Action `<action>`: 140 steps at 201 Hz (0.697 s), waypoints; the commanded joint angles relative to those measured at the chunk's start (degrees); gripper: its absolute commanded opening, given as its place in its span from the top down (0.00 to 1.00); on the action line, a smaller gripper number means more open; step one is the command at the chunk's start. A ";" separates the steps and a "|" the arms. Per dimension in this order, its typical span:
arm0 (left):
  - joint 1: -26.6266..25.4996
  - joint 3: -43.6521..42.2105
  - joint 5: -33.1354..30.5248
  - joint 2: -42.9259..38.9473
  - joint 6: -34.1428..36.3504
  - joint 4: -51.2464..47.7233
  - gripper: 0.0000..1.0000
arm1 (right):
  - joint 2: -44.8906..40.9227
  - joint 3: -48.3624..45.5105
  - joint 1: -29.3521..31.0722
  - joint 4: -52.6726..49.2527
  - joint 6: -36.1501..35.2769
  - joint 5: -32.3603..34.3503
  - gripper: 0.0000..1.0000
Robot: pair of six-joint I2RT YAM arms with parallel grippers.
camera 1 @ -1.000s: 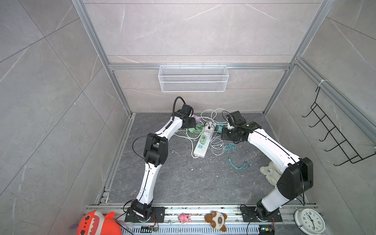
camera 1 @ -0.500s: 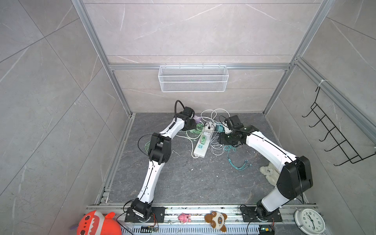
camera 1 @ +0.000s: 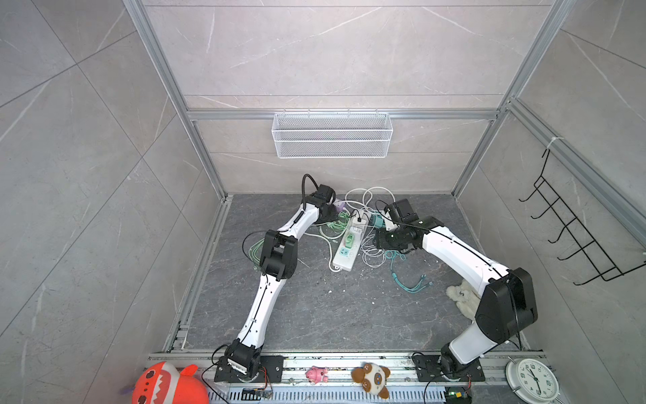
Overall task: Insert the plug
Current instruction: 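Reach left gripper to the green charger beside the purple strip and grasp it, then lift the green charger with left gripper toward the right gripper while right gripper approaches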
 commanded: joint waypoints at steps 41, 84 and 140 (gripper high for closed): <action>0.23 -2.93 0.34 -3.78 -1.44 2.46 0.61 | 0.02 -0.94 -1.16 1.85 -1.52 -0.95 0.48; 0.36 -7.90 -1.25 -13.99 -0.15 7.32 0.64 | -0.41 1.22 -1.30 1.99 -2.17 -4.31 0.49; 1.43 -19.83 -1.34 -33.47 5.18 13.33 0.65 | -3.17 3.34 -1.15 7.04 -3.02 -15.57 0.49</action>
